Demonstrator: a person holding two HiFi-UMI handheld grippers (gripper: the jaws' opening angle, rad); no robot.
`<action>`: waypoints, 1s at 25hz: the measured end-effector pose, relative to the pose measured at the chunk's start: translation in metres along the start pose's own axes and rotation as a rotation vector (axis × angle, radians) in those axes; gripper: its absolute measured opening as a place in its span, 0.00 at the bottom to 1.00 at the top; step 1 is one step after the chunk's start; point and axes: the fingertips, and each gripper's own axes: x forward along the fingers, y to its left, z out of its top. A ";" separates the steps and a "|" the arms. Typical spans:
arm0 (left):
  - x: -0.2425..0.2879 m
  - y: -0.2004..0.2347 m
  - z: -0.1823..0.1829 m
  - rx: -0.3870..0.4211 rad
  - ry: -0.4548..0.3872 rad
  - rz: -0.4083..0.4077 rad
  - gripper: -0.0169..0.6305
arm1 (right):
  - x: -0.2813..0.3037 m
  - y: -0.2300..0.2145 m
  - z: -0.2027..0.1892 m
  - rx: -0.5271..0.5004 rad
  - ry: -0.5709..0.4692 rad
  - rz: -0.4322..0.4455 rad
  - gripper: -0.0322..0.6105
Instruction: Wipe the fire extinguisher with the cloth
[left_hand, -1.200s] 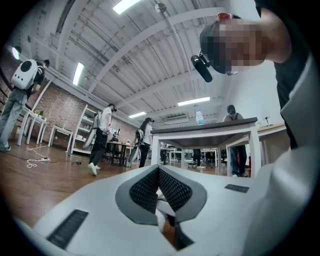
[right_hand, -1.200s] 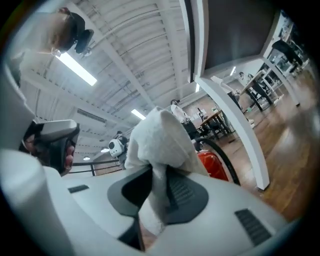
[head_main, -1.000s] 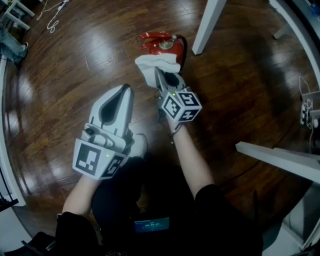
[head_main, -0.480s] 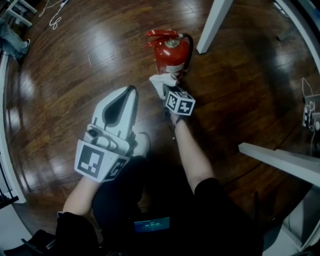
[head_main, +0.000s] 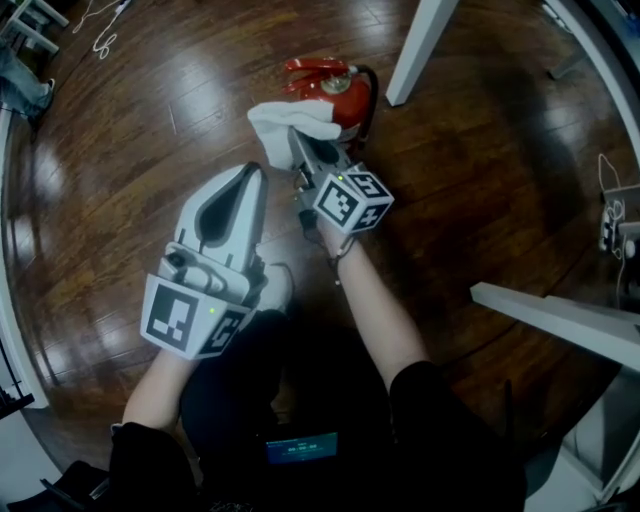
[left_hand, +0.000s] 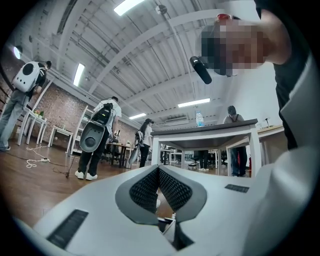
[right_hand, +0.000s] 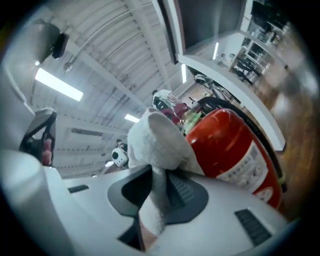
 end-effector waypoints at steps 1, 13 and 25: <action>0.000 0.000 0.000 0.001 0.002 0.003 0.03 | 0.008 -0.001 0.000 0.038 -0.009 -0.003 0.18; -0.011 0.015 -0.004 0.016 0.020 0.039 0.03 | 0.015 -0.107 -0.102 0.442 0.067 -0.247 0.18; -0.007 0.013 -0.001 -0.001 -0.005 0.027 0.03 | -0.065 -0.128 -0.094 0.375 0.068 -0.188 0.18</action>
